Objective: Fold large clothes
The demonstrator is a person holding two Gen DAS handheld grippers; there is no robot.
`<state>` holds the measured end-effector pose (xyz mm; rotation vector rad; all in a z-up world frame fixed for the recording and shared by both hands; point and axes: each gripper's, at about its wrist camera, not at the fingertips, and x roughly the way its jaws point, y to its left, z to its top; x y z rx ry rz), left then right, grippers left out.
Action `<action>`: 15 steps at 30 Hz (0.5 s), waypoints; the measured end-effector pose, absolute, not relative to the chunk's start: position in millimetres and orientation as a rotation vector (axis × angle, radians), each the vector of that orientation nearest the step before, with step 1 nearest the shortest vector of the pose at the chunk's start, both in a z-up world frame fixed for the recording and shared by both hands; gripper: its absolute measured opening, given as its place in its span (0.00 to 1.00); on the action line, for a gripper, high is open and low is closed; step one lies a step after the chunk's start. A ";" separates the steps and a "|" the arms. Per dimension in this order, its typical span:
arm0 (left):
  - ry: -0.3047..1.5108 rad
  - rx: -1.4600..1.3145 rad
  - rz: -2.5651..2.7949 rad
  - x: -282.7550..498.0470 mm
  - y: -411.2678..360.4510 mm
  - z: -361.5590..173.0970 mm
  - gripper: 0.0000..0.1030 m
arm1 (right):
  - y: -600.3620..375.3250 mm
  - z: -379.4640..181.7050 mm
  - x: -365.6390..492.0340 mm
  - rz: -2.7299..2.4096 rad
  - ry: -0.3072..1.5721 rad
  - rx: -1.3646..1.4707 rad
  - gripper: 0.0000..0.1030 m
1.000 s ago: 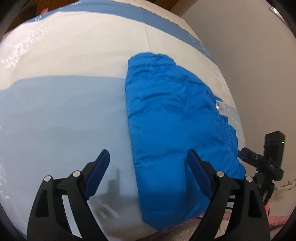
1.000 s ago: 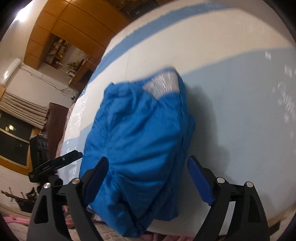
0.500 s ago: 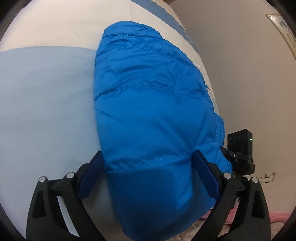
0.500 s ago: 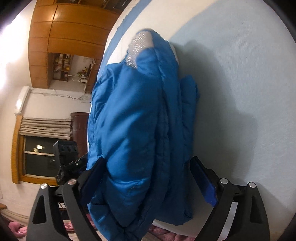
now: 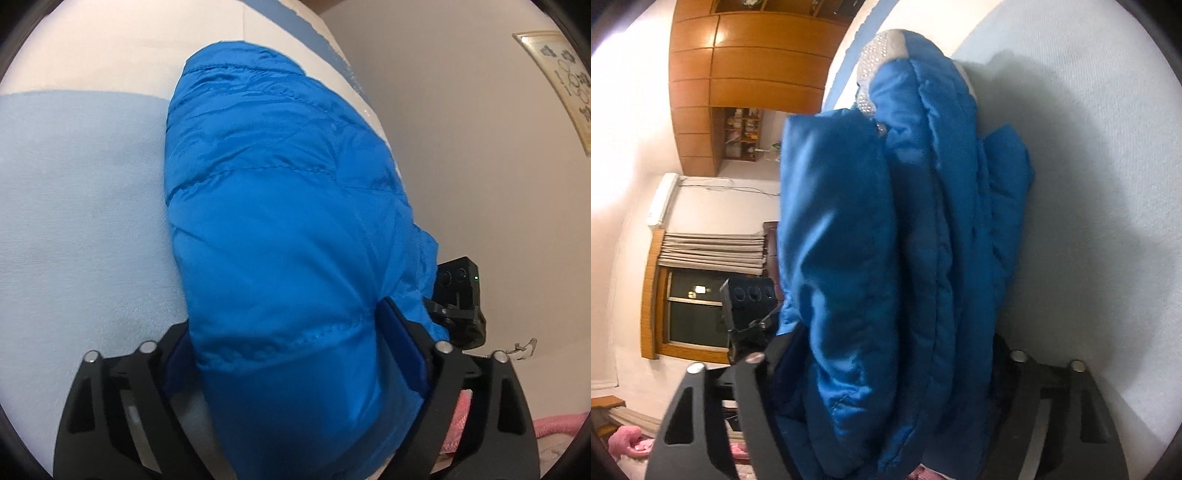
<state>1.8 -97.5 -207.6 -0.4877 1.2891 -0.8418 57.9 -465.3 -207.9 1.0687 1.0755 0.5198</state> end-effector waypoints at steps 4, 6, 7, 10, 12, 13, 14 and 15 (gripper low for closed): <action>1.263 -0.473 -0.840 1.7 -93.1 -198.2 0.77 | -474.7 -205.1 52.2 0.534 1.062 1.061 0.60; 1.247 -0.477 -0.838 4.2 -95.8 -193.3 0.74 | -473.8 -197.8 51.8 0.538 1.057 1.029 0.58; 1.236 -0.485 -0.840 3.4 -96.6 -190.1 0.73 | -472.6 -190.0 53.0 0.543 1.052 1.001 0.58; 1.204 -0.495 -0.843 2.2 -95.3 -180.0 0.73 | -468.8 -168.6 55.7 0.552 1.045 0.908 0.58; 1.188 -0.488 -0.843 1.5 -95.1 -174.8 0.72 | -463.5 -153.5 62.3 0.556 1.044 0.855 0.58; 1.171 -0.485 -0.840 2.7 -94.8 -168.9 0.72 | -460.6 -148.5 64.6 0.560 1.042 0.842 0.58; 1.160 -0.482 -0.837 4.1 -94.0 -164.9 0.72 | -459.1 -142.5 69.7 0.566 1.037 0.828 0.58; 1.150 -0.480 -0.834 3.0 -95.5 -162.5 0.72 | -456.5 -138.8 71.3 0.571 1.033 0.821 0.58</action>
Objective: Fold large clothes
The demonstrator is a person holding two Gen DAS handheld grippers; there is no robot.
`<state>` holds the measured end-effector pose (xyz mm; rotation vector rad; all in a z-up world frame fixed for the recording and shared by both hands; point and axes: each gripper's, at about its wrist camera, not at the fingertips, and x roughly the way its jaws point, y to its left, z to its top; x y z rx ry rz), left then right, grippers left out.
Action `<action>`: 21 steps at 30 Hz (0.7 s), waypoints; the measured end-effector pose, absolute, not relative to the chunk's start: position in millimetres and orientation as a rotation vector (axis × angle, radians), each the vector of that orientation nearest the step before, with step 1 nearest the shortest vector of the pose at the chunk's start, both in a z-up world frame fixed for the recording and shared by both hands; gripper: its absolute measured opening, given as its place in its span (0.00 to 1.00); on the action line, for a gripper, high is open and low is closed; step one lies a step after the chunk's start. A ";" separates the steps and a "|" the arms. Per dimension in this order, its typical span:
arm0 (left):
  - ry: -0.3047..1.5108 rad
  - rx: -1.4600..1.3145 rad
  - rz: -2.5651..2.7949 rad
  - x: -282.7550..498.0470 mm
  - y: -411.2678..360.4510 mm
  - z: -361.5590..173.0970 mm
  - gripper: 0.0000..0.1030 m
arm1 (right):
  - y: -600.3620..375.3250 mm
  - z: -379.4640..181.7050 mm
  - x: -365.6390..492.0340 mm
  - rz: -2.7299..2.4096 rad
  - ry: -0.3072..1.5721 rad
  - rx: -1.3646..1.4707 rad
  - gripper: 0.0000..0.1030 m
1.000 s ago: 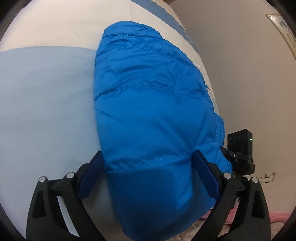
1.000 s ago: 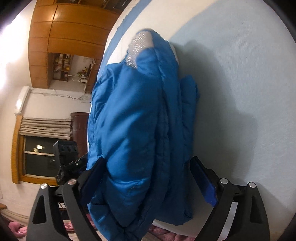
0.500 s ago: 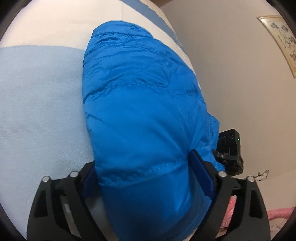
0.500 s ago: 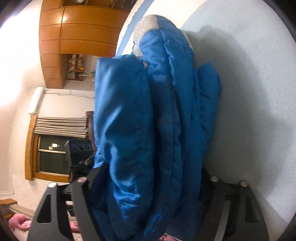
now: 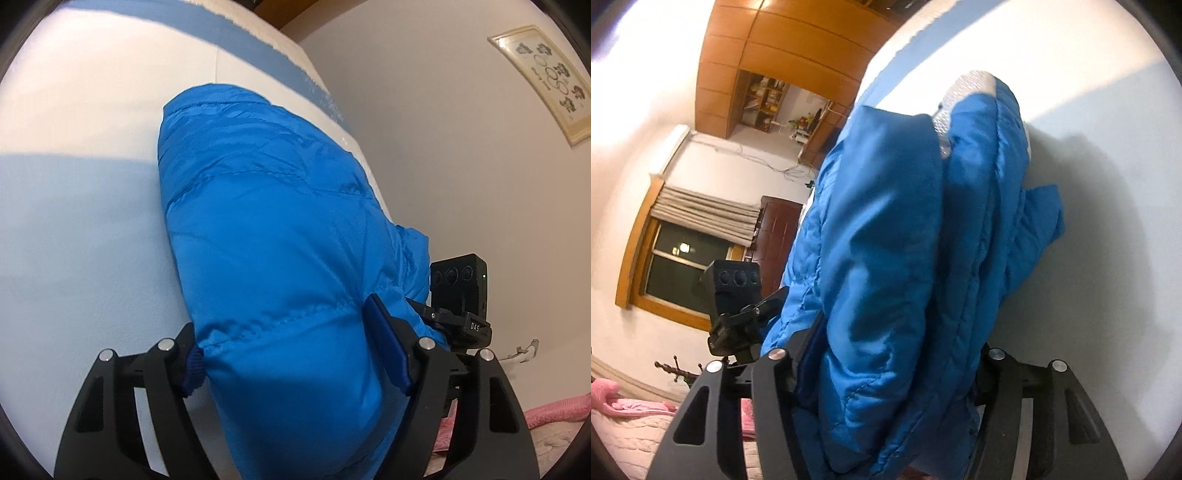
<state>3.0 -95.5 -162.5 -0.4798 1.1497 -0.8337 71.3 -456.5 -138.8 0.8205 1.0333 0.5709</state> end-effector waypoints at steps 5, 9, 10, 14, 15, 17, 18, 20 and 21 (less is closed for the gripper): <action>1.077 -0.494 -0.806 22.0 -78.7 -143.1 0.72 | -443.7 -115.6 104.3 0.625 1.001 0.759 0.58; 1.029 -0.499 -0.765 50.3 -60.4 -132.5 0.72 | -430.5 -105.1 141.3 0.674 0.992 0.711 0.58; 1.014 -0.497 -0.750 60.7 -55.2 -129.5 0.72 | -425.6 -102.6 151.3 0.686 0.989 0.698 0.58; 0.973 -0.491 -0.698 95.9 -40.4 -123.8 0.72 | -403.8 -95.5 208.1 0.740 0.982 0.673 0.58; 0.965 -0.488 -0.685 104.1 -37.4 -122.7 0.72 | -401.6 -97.8 217.4 0.749 0.984 0.673 0.58; 0.951 -0.482 -0.652 123.8 -28.1 -123.0 0.72 | -392.6 -100.9 239.3 0.765 0.989 0.665 0.58; 0.947 -0.482 -0.637 132.9 -23.6 -124.7 0.72 | -388.4 -105.2 250.1 0.775 0.992 0.661 0.58; 0.942 -0.483 -0.617 142.2 -14.2 -127.3 0.72 | -380.1 -112.6 270.2 0.790 1.004 0.662 0.58; 0.944 -0.484 -0.602 150.8 -10.0 -132.9 0.72 | -378.4 -116.4 276.8 0.794 1.011 0.661 0.58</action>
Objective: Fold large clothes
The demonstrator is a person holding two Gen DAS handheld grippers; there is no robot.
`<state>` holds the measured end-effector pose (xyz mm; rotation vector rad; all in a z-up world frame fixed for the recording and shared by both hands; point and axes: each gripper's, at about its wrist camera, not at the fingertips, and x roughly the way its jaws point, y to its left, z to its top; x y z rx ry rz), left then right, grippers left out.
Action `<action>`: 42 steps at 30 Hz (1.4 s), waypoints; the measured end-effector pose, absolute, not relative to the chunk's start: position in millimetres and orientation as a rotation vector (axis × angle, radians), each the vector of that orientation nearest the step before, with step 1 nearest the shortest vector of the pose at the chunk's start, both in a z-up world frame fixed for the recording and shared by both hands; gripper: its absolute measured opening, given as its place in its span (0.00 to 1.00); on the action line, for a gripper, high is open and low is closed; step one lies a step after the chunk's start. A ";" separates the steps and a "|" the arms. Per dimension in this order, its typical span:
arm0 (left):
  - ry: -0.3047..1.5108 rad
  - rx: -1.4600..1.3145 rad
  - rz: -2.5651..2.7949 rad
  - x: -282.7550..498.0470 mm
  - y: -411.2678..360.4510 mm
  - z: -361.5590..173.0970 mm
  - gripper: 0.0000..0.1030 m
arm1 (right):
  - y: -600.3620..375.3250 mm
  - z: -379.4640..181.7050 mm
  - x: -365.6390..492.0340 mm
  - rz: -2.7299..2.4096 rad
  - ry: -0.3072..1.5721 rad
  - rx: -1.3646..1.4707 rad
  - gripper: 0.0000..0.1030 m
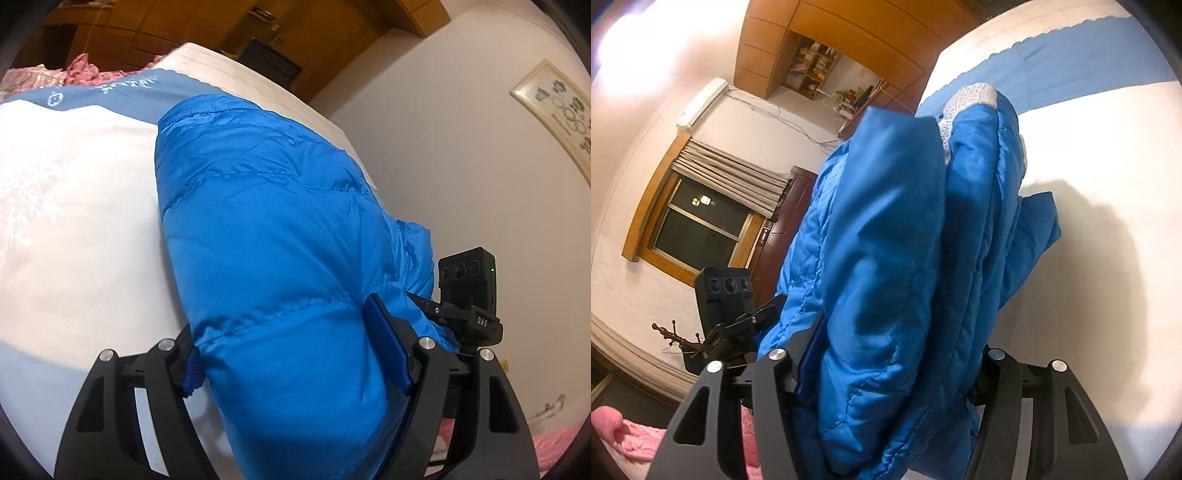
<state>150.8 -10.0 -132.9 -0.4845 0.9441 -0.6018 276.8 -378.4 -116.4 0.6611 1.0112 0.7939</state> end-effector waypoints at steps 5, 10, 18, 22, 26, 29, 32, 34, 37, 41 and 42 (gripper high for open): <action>1.010 -0.509 -0.551 177.5 8.1 -158.3 0.72 | -366.2 -153.6 306.7 0.779 1.097 0.655 0.58; 1.058 -0.511 -0.529 184.8 12.7 -200.2 0.77 | -372.2 -196.3 307.9 0.767 1.155 0.741 0.60; 1.096 -0.462 -0.469 186.2 5.9 -179.2 0.80 | -369.3 -164.2 301.0 0.671 1.189 0.622 0.73; 1.071 -0.386 -0.409 172.5 5.2 -155.2 0.79 | -377.4 -136.8 277.5 0.612 1.163 0.558 0.76; 1.034 -0.306 -0.379 151.1 1.3 -134.7 0.79 | -385.3 -117.2 248.4 0.604 1.131 0.552 0.76; 1.028 -0.266 -0.355 138.7 -1.6 -131.7 0.79 | -375.8 -105.7 237.6 0.563 1.136 0.492 0.76; 1.046 -0.272 -0.343 130.9 4.8 -143.2 0.81 | -375.0 -116.6 218.7 0.507 1.160 0.445 0.75; 1.064 -0.261 -0.341 128.5 2.7 -154.2 0.82 | -377.8 -128.3 215.8 0.465 1.185 0.436 0.75; 1.077 -0.228 -0.334 125.6 -0.2 -168.8 0.82 | -369.0 -155.1 220.2 0.405 1.232 0.415 0.75; 1.103 -0.259 -0.324 131.6 1.3 -176.7 0.83 | -365.0 -162.8 222.7 0.377 1.240 0.429 0.76; 1.107 -0.265 -0.319 131.6 2.2 -174.7 0.83 | -364.4 -159.2 221.5 0.370 1.238 0.418 0.76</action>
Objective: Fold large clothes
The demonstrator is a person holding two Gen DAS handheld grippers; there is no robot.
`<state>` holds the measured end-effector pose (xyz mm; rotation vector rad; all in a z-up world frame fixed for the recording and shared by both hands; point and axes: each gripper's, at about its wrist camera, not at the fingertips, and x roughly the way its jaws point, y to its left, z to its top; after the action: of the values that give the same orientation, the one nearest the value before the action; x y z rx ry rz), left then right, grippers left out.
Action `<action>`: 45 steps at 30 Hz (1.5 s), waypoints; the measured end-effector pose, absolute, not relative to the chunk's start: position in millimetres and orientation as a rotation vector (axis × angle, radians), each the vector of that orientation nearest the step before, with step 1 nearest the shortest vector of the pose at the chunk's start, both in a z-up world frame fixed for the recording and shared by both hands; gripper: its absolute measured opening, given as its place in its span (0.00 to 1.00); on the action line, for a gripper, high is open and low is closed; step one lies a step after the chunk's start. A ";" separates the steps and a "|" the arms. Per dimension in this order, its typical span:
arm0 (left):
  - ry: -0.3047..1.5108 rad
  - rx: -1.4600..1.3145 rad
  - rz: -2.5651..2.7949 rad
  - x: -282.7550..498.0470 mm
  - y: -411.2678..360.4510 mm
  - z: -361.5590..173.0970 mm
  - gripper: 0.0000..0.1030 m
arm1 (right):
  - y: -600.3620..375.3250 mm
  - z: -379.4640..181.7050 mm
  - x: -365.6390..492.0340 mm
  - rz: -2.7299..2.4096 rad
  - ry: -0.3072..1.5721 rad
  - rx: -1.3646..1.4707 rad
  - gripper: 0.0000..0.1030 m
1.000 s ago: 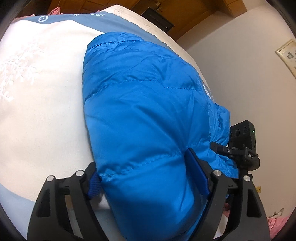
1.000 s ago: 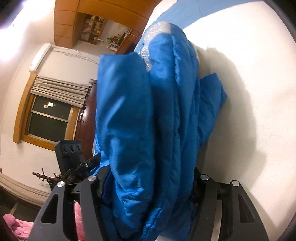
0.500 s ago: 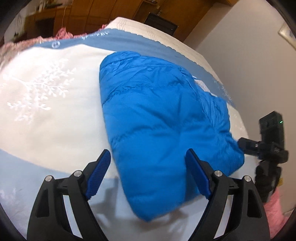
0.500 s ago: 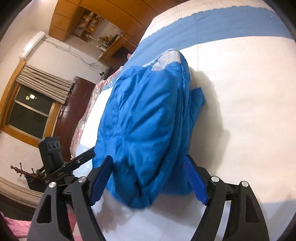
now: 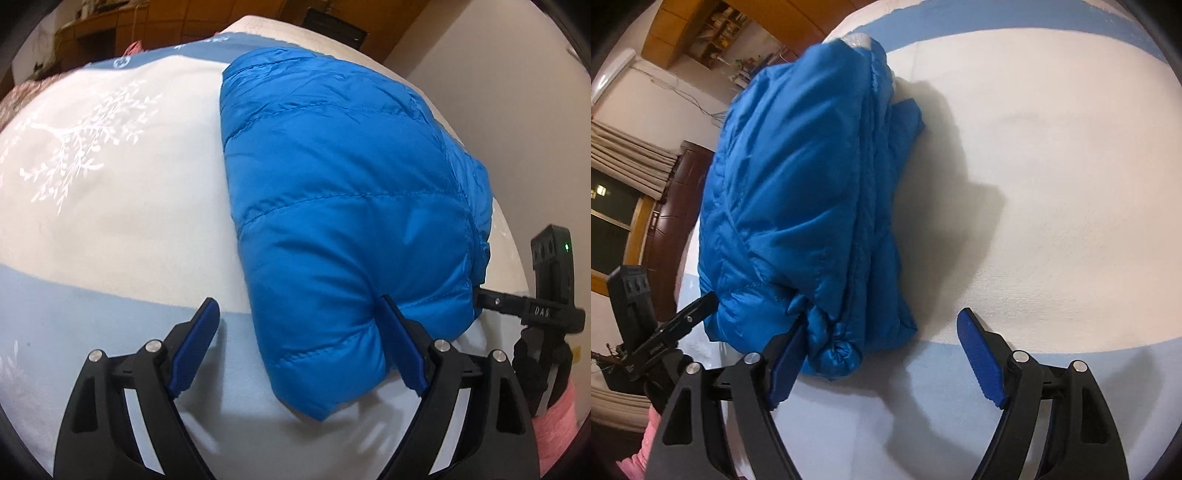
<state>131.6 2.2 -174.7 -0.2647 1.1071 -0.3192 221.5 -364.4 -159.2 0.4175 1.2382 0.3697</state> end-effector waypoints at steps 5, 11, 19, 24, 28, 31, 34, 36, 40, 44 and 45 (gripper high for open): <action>1.081 -0.191 -0.257 118.6 -2.0 -142.9 0.80 | -358.4 -121.0 202.4 0.335 1.189 0.349 0.76; 1.070 -0.131 -0.191 90.0 -2.6 -108.6 0.82 | -342.5 -79.9 168.3 0.259 1.137 0.230 0.88; 1.045 -0.055 -0.092 60.5 -11.2 -73.6 0.90 | -329.0 -42.1 133.0 0.237 1.095 0.187 0.96; 0.981 -0.050 -0.050 43.4 -9.2 -52.5 0.93 | -317.6 -25.4 123.4 0.188 1.086 0.129 0.96; 0.971 -0.061 -0.071 33.3 -9.0 -36.9 0.93 | -312.5 -16.3 117.3 0.162 1.080 0.109 0.96; 0.968 -0.055 -0.079 28.1 -10.3 -28.8 0.93 | -309.2 -7.0 110.9 0.152 1.063 0.099 0.96; 0.960 -0.034 -0.078 21.7 -12.1 -20.7 0.93 | -308.6 -1.1 107.8 0.147 1.062 0.102 0.96; 0.957 -0.025 -0.078 16.7 -13.3 -14.8 0.93 | -308.1 3.2 104.9 0.144 1.060 0.101 0.96; 0.947 -0.012 -0.075 8.0 -13.7 -4.9 0.93 | -304.8 9.9 98.6 0.143 1.054 0.099 0.96; 0.931 0.004 -0.072 -1.4 -15.2 4.1 0.93 | -299.7 15.5 91.2 0.127 1.049 0.089 0.96; 0.930 0.009 -0.070 -3.2 -15.3 5.7 0.93 | -298.4 16.6 90.0 0.122 1.045 0.085 0.96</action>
<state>-3.2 -15.3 5.7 0.0085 0.9295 -0.0701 90.0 -298.4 16.6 0.0848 1.0454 0.1221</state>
